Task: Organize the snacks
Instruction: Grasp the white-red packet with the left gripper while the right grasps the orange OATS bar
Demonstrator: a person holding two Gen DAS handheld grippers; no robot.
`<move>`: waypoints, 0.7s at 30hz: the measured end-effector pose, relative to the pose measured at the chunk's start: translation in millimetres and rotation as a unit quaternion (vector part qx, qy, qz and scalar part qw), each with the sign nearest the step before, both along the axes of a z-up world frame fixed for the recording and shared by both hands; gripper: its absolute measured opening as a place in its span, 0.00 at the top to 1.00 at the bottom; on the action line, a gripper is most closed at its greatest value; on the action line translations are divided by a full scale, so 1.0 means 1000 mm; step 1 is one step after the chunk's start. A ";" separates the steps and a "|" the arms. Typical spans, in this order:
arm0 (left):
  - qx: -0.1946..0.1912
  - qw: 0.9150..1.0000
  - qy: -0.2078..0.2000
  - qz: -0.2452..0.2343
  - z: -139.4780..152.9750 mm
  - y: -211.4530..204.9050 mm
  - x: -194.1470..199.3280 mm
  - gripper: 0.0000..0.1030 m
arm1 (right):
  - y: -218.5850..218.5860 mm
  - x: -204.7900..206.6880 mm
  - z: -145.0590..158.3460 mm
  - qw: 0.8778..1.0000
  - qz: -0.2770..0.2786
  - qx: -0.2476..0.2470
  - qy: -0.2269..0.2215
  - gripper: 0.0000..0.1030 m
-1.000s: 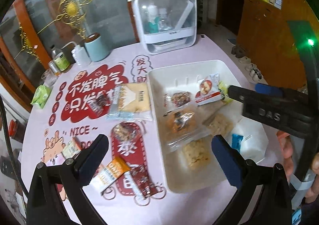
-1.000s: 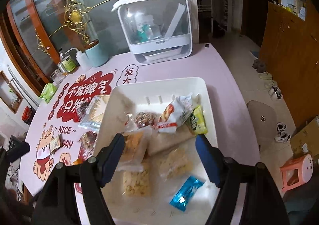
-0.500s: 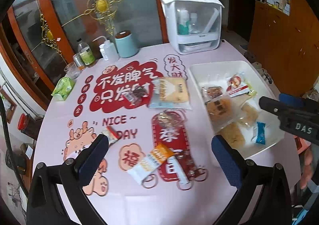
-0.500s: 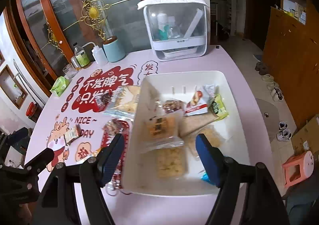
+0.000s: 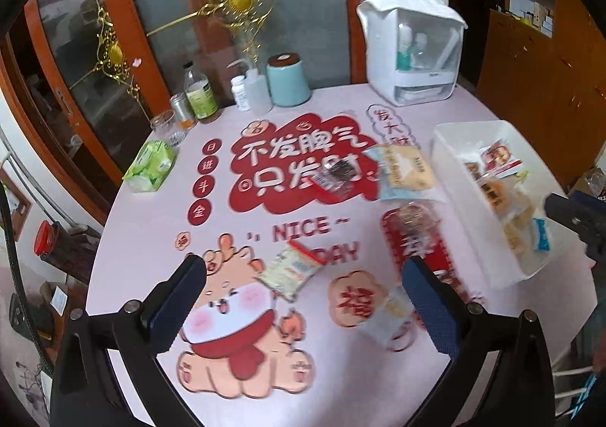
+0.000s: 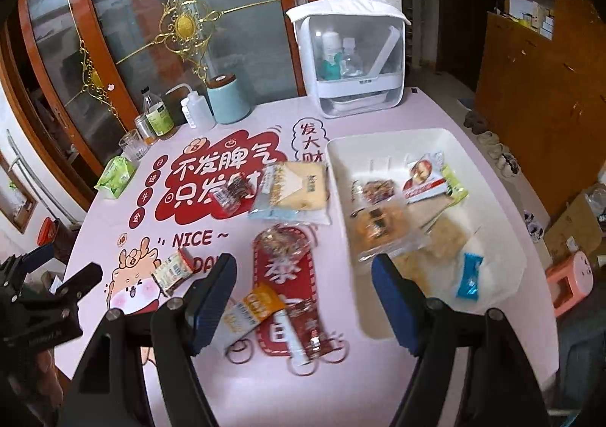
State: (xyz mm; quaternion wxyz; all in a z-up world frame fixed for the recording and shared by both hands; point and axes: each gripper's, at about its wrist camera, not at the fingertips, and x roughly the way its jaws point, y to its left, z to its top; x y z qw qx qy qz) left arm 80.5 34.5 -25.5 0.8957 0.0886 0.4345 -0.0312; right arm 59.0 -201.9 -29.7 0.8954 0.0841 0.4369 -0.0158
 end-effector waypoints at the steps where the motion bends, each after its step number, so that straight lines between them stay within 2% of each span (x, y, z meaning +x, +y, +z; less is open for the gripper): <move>1: 0.001 1.000 0.002 0.000 -0.004 0.009 0.003 0.00 | 0.006 -0.001 -0.002 1.000 -0.005 -0.002 0.003 0.28; 6: -0.009 1.000 0.020 0.002 -0.023 0.057 0.027 0.01 | 0.038 -0.001 -0.028 0.999 -0.022 0.000 0.036 0.28; 10: -0.008 0.999 0.037 -0.008 -0.042 0.077 0.043 0.01 | 0.056 0.002 -0.048 0.998 -0.026 -0.001 0.055 0.28; 14: -0.011 0.998 0.062 -0.023 -0.064 0.088 0.058 0.01 | 0.070 0.008 -0.073 0.996 -0.032 0.011 0.084 0.28; 21: -0.007 0.992 0.111 -0.057 -0.108 0.085 0.083 0.00 | 0.081 0.018 -0.122 0.988 -0.052 0.046 0.140 0.28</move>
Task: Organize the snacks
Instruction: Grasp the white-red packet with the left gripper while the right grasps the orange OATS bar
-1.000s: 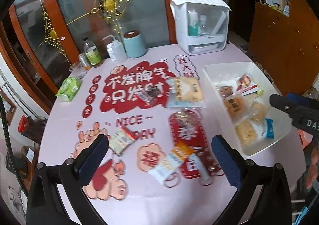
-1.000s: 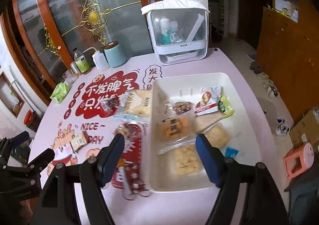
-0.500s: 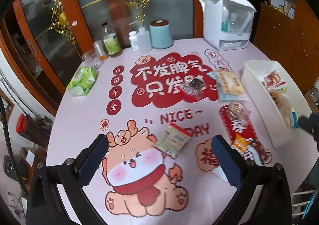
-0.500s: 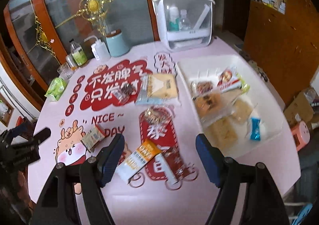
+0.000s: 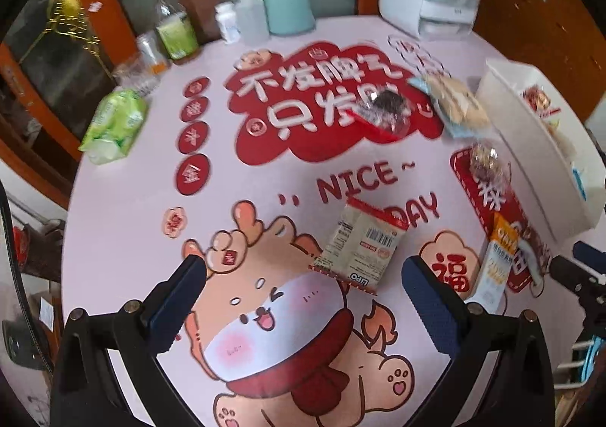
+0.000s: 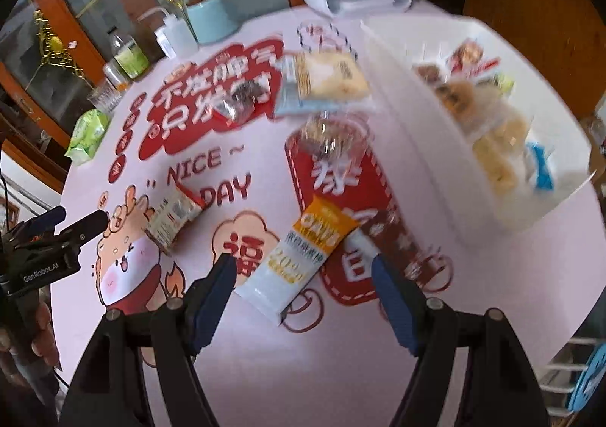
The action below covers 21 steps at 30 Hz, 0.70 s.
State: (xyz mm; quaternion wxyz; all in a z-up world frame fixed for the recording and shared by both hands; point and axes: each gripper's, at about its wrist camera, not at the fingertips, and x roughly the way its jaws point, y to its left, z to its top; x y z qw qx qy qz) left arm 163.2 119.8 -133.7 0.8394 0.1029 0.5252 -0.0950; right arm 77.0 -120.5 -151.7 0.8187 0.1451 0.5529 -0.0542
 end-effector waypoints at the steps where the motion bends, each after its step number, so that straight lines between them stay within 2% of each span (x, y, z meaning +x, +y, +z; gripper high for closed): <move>1: -0.001 1.000 0.011 -0.006 -0.009 -0.002 0.004 0.01 | 0.000 0.001 -0.005 1.000 -0.005 0.005 0.007 0.28; 11: 0.014 0.997 0.062 -0.049 -0.062 -0.027 0.030 0.01 | 0.001 0.017 -0.052 0.995 -0.053 0.058 0.058 0.28; 21: 0.025 0.992 0.103 -0.066 -0.099 -0.041 0.049 0.01 | 0.010 0.030 -0.072 0.994 -0.059 0.048 0.083 0.28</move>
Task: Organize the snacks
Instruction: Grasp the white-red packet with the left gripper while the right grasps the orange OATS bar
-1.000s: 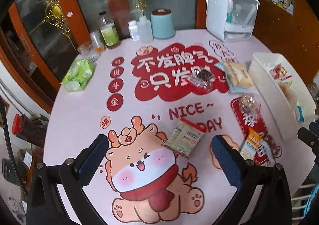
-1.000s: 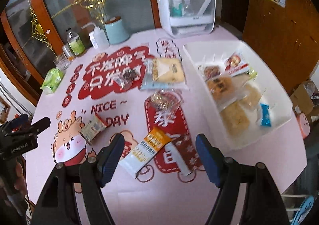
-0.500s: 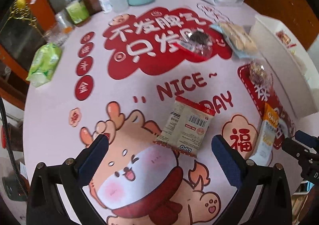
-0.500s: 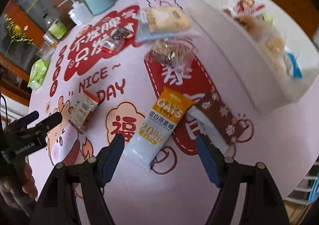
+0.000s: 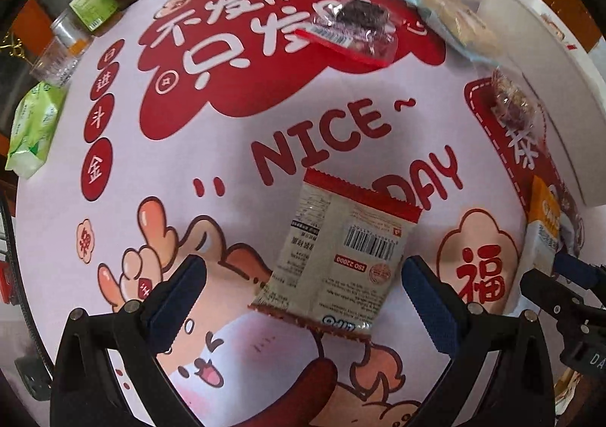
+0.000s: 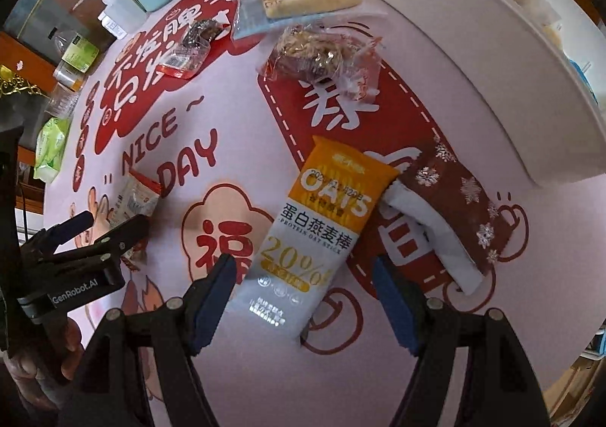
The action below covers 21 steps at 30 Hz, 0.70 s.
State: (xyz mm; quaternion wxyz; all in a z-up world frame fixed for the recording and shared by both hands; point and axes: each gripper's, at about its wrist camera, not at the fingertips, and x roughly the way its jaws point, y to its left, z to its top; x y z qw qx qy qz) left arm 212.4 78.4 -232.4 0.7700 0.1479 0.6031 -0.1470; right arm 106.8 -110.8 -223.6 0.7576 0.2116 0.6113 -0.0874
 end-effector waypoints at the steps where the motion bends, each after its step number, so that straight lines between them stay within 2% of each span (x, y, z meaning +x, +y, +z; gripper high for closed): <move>1: 0.001 1.000 0.003 0.000 -0.003 -0.001 0.001 0.01 | 0.001 0.002 0.000 1.000 0.001 -0.006 -0.005 0.28; 9: 0.005 1.000 0.018 0.006 -0.012 -0.004 0.007 0.00 | 0.013 0.010 -0.004 0.998 0.026 -0.058 -0.002 0.28; 10: 0.003 1.000 0.021 0.009 -0.012 -0.004 0.007 0.00 | 0.016 0.010 -0.004 0.997 0.031 -0.068 -0.002 0.30; 12: 0.002 1.000 0.024 0.013 -0.013 -0.003 0.008 0.00 | 0.020 0.011 -0.004 0.995 0.043 -0.091 -0.004 0.40; 13: 0.002 1.000 0.025 0.015 -0.012 -0.003 0.008 0.01 | 0.021 0.011 -0.003 0.994 0.047 -0.097 -0.004 0.48; 14: 0.001 0.999 0.028 0.018 -0.012 -0.003 0.009 0.03 | 0.020 0.012 -0.003 0.994 0.049 -0.096 -0.006 0.51; 18: -0.007 0.999 0.033 0.028 -0.010 0.001 0.011 0.18 | 0.017 0.011 -0.003 0.994 0.053 -0.091 -0.012 0.56; 19: -0.010 0.999 0.033 0.028 -0.008 0.001 0.010 0.26 | 0.017 0.010 -0.003 0.995 0.055 -0.088 -0.014 0.58; 20: -0.010 0.999 0.028 0.025 -0.006 -0.001 0.009 0.40 | 0.017 0.009 -0.002 0.995 0.058 -0.083 -0.016 0.60; 21: -0.010 0.999 0.023 0.023 -0.003 -0.002 0.008 0.45 | 0.017 0.006 -0.001 0.995 0.062 -0.076 -0.018 0.61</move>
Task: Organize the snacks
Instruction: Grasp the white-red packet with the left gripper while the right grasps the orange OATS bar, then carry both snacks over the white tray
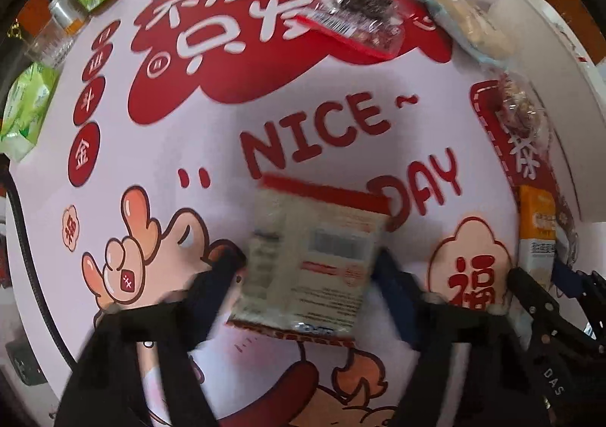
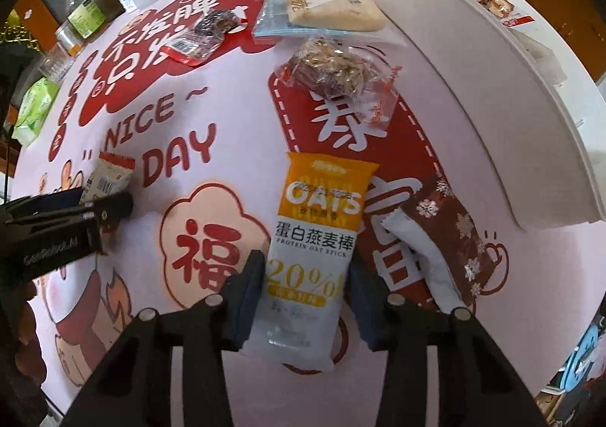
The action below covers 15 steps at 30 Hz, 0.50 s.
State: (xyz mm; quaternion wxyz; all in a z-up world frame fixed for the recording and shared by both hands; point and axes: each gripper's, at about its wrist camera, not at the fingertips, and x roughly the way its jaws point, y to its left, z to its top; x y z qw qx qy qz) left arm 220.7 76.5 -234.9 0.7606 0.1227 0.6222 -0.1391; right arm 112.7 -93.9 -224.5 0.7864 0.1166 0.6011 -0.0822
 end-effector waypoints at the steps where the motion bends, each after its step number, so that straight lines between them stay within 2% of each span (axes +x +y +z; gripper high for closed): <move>1: 0.009 1.000 -0.006 -0.002 0.002 -0.002 -0.001 0.48 | 0.000 -0.001 0.001 1.000 0.003 0.005 -0.002 0.61; 4: 0.025 0.999 -0.019 -0.011 0.006 -0.006 -0.006 0.56 | 0.007 -0.003 0.009 1.000 0.017 0.001 -0.016 0.62; 9: 0.025 0.999 -0.034 -0.012 0.019 -0.007 -0.019 0.56 | 0.012 -0.009 0.030 0.998 0.041 -0.013 -0.050 0.62; 15: 0.008 0.998 -0.064 -0.011 0.052 -0.016 -0.041 0.56 | 0.009 -0.015 0.055 0.995 0.050 -0.021 -0.083 0.62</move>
